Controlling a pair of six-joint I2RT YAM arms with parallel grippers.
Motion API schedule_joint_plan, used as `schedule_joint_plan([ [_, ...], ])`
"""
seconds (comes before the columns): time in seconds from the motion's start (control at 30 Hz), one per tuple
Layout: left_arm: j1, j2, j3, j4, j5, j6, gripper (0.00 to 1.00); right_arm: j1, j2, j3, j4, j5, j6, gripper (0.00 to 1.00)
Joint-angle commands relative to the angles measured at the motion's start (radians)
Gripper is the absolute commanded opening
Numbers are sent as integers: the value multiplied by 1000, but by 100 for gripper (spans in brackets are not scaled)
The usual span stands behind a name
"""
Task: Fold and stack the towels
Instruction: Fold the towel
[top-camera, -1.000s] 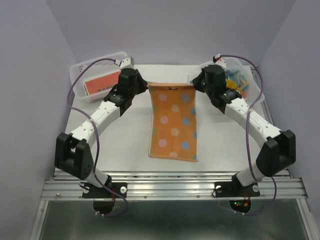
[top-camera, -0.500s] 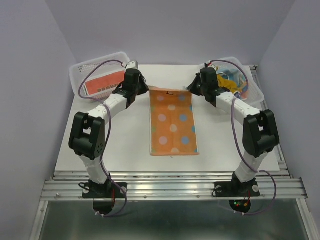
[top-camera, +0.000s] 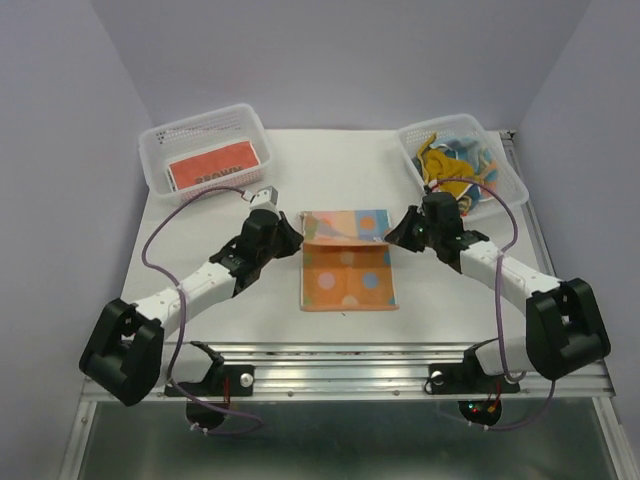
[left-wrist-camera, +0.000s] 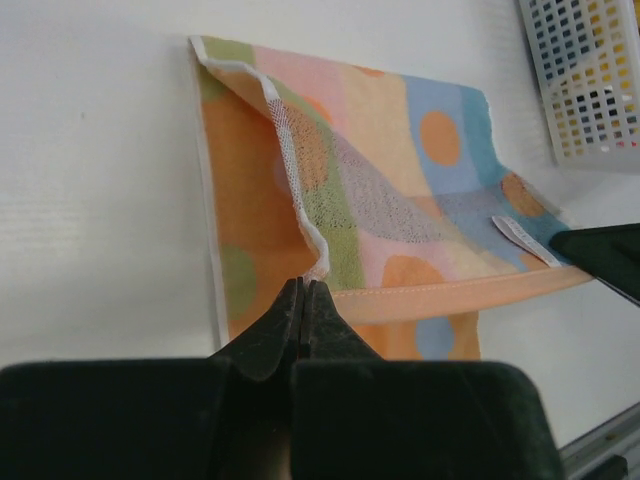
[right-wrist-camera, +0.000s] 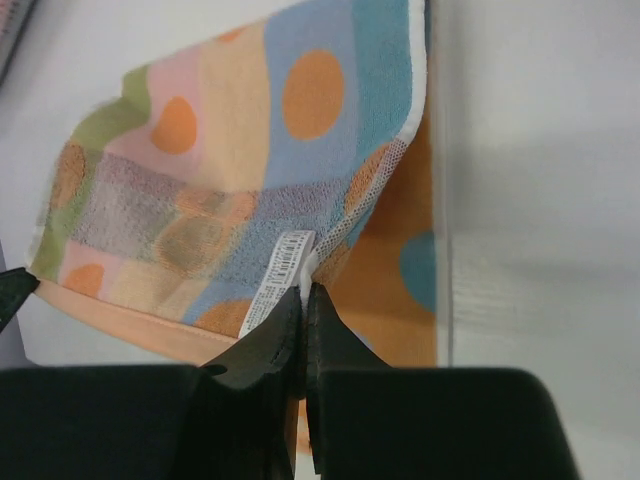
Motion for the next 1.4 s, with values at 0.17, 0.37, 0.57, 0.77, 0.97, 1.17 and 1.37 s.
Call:
schedule_joint_plan([
  [0.17, -112, -254, -231, -6, -112, -168, 0, -8, -214, -206, 20, -116, 46, 6],
  [0.37, -162, -284, -317, -7, -104, -217, 0, -4, -275, -286, 12, -147, 56, 8],
  [0.57, -185, -295, -356, -22, -97, -239, 0, -6, -271, -387, 60, -225, 59, 12],
  [0.77, -211, -309, -383, -53, -54, -254, 0, -4, -270, -453, 57, -279, 36, 22],
  [0.97, -220, -338, -383, -187, -23, -280, 53, -4, -346, -480, -41, -310, -16, 61],
  [1.17, -221, -447, -344, -216, -67, -237, 99, -4, -461, -385, -144, -192, -95, 80],
  [1.37, -152, -239, -126, -204, -184, -82, 99, -4, -303, -231, -106, 26, -115, 79],
])
